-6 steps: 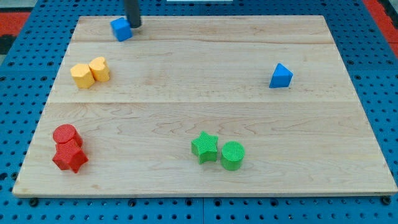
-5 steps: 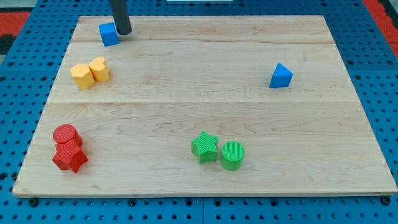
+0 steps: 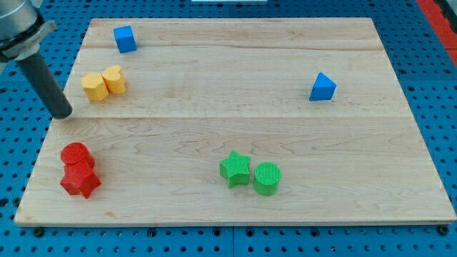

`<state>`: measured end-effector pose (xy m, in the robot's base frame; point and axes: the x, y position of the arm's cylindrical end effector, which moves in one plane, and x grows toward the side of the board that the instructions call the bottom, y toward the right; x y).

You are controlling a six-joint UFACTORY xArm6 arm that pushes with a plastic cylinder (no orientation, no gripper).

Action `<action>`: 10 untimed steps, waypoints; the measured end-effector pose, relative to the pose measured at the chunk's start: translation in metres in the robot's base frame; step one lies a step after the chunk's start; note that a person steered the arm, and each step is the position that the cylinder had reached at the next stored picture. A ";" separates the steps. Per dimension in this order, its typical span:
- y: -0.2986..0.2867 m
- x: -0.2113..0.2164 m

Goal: Separate the yellow blocks

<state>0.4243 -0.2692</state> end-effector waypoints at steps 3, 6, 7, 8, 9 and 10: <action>0.096 -0.059; 0.072 -0.099; 0.098 -0.061; 0.047 -0.073; 0.064 -0.092; 0.098 -0.064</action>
